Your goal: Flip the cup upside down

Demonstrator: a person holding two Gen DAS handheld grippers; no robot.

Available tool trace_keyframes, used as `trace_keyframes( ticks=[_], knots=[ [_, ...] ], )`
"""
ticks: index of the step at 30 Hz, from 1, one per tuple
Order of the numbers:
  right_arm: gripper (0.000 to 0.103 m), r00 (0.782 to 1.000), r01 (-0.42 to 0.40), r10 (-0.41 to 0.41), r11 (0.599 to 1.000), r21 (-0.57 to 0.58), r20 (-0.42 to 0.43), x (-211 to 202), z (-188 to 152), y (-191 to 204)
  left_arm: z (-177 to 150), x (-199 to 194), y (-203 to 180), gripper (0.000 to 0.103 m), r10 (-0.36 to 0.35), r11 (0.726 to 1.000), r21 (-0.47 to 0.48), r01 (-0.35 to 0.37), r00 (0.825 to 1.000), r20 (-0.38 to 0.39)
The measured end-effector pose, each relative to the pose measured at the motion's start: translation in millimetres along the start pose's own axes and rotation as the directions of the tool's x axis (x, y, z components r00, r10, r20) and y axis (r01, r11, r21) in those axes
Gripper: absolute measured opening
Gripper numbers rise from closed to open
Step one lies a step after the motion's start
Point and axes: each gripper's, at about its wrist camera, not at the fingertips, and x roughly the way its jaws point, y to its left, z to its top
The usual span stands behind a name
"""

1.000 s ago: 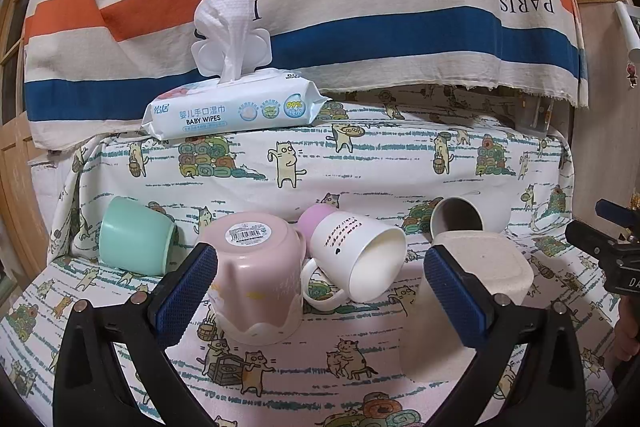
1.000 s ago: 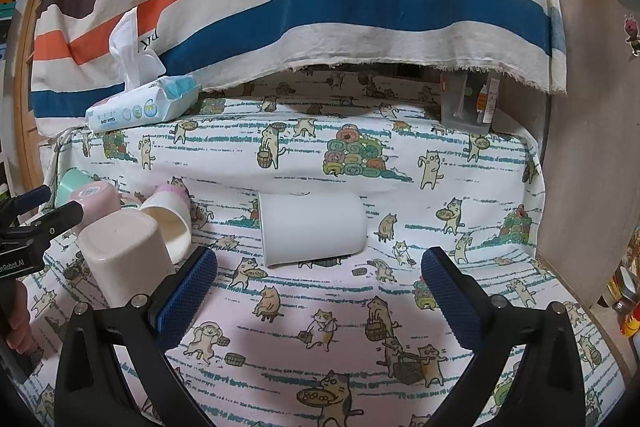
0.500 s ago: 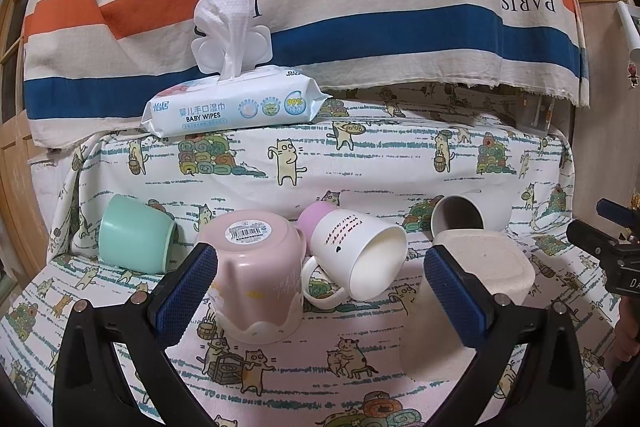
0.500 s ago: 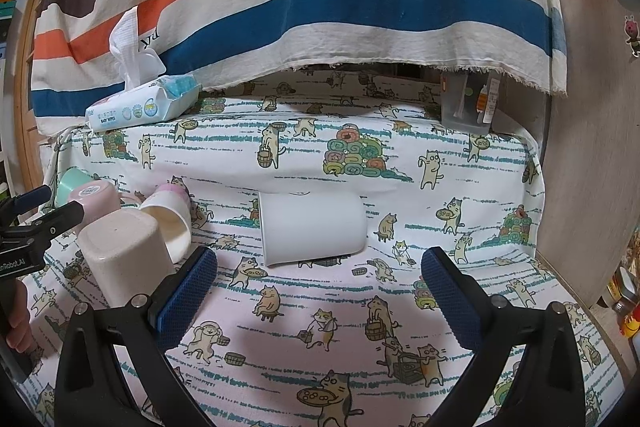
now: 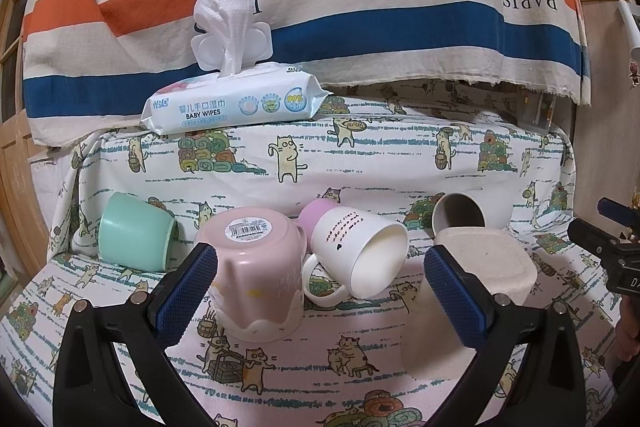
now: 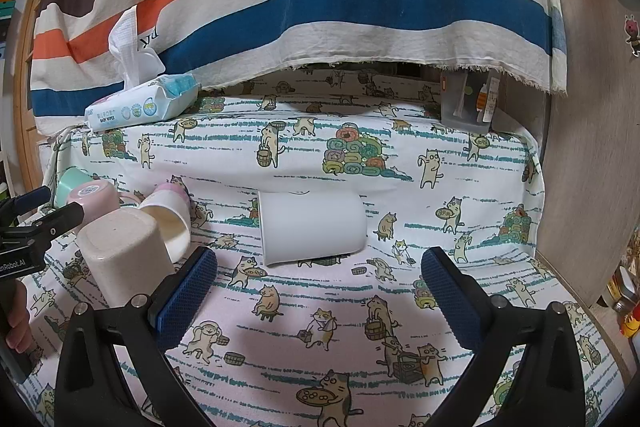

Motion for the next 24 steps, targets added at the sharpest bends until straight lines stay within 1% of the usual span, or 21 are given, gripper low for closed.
trace_keyframes(
  ticks=[24],
  knots=[
    [0.103,1.000,-0.001,0.001,1.000,0.000,0.000,0.3,0.2,-0.2,0.2,0.7,-0.1,0.103,0.002,1.000,0.000,-0.002,1.000,-0.005]
  ],
)
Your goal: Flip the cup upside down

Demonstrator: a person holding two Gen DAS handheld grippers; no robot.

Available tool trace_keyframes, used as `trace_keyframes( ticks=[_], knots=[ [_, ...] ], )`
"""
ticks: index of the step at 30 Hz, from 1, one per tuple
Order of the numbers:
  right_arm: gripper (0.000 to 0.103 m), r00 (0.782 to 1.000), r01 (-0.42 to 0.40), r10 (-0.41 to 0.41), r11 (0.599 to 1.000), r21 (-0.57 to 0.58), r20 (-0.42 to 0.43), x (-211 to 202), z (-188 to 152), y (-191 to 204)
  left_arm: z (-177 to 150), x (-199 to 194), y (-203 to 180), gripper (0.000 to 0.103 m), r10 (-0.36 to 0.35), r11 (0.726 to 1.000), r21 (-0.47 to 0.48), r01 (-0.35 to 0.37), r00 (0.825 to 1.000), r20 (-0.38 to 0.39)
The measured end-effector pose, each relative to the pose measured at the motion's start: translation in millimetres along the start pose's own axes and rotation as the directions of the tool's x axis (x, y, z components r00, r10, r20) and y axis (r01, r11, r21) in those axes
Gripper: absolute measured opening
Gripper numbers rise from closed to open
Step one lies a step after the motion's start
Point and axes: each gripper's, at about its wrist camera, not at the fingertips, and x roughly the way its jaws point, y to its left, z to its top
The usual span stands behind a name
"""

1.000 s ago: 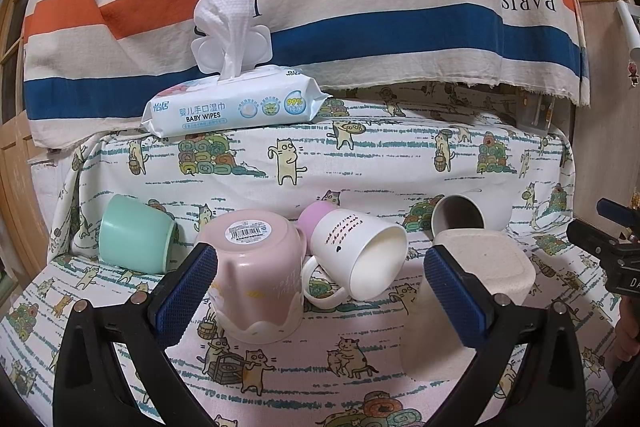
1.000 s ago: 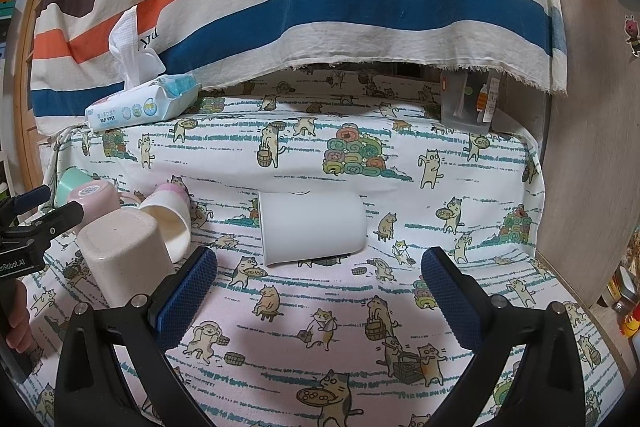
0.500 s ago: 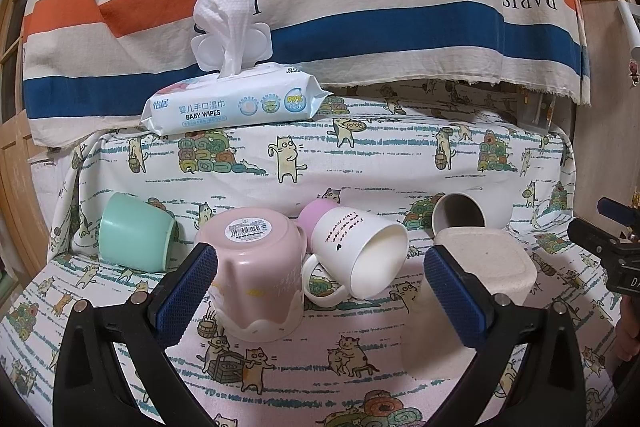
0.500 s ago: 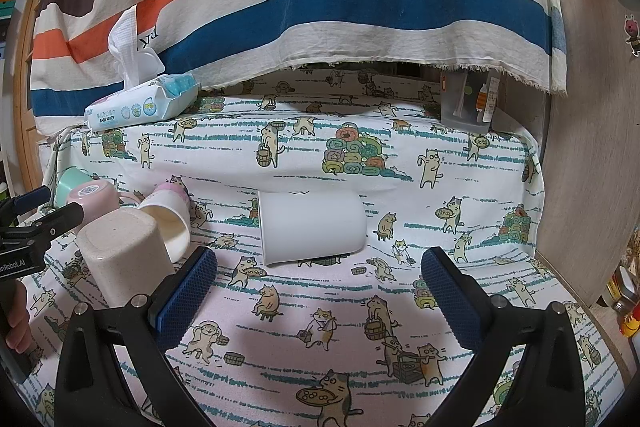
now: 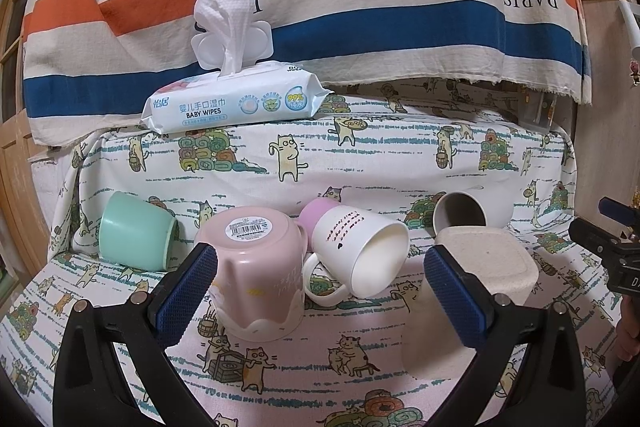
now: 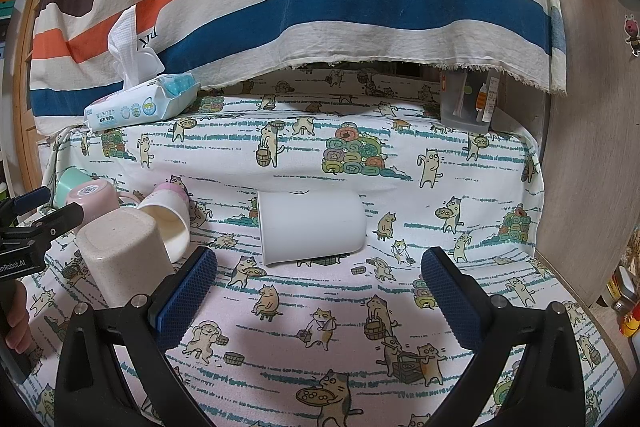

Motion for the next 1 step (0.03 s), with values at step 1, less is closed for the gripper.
trace_keyframes(
  ticks=[1],
  knots=[
    [0.103,1.000,0.000,0.000,1.000,0.000,0.000,-0.1,0.0,-0.1,0.2,0.2,-0.3,0.103,0.000,1.000,0.000,0.000,1.000,0.000]
  ],
)
